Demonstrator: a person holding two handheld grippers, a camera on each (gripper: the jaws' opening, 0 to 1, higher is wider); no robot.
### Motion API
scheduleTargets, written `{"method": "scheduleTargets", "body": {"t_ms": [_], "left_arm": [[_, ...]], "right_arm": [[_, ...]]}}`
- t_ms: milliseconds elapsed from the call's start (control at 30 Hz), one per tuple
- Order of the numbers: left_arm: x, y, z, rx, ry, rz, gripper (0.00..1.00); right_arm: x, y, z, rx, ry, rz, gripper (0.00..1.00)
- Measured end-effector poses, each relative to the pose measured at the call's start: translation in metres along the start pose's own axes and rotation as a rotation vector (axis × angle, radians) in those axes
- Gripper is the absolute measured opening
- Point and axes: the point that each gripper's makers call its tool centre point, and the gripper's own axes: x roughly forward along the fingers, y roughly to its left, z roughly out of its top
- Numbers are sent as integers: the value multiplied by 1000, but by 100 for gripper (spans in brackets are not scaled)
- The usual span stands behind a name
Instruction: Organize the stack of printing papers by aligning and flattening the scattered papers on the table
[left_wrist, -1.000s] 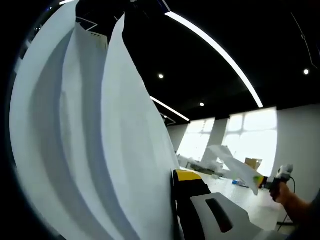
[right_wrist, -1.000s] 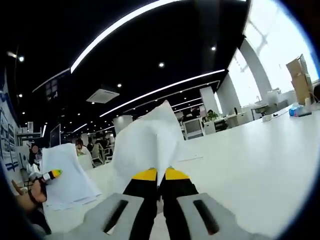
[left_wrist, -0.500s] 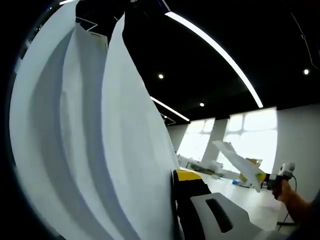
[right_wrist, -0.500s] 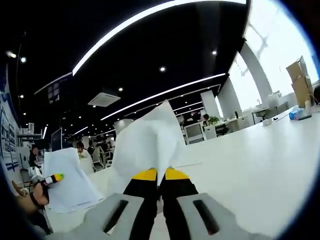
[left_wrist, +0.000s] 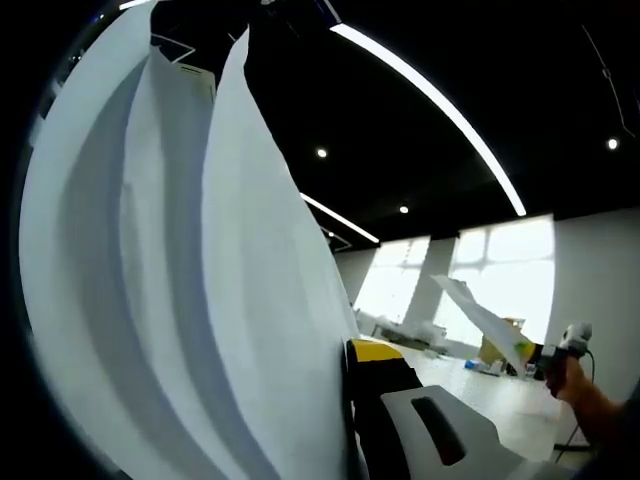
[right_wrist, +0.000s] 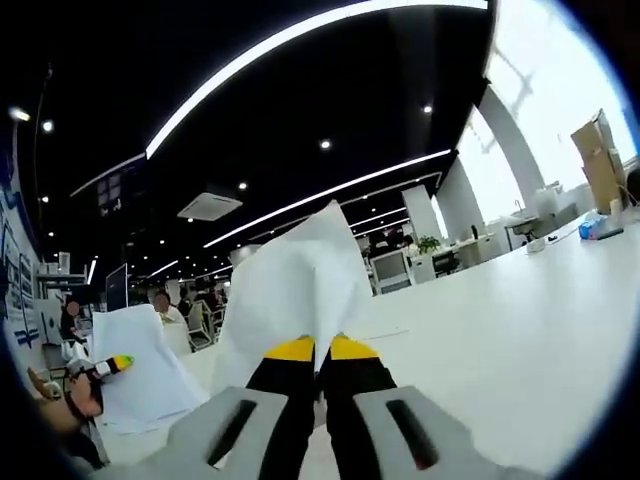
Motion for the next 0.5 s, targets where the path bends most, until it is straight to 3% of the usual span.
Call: {"method": "scheduleTargets", "body": {"t_ms": [500], "left_arm": [[-1, -1, 0, 1, 0, 2, 8]], "right_arm": [[1, 7, 0, -5, 2, 14, 0]]}}
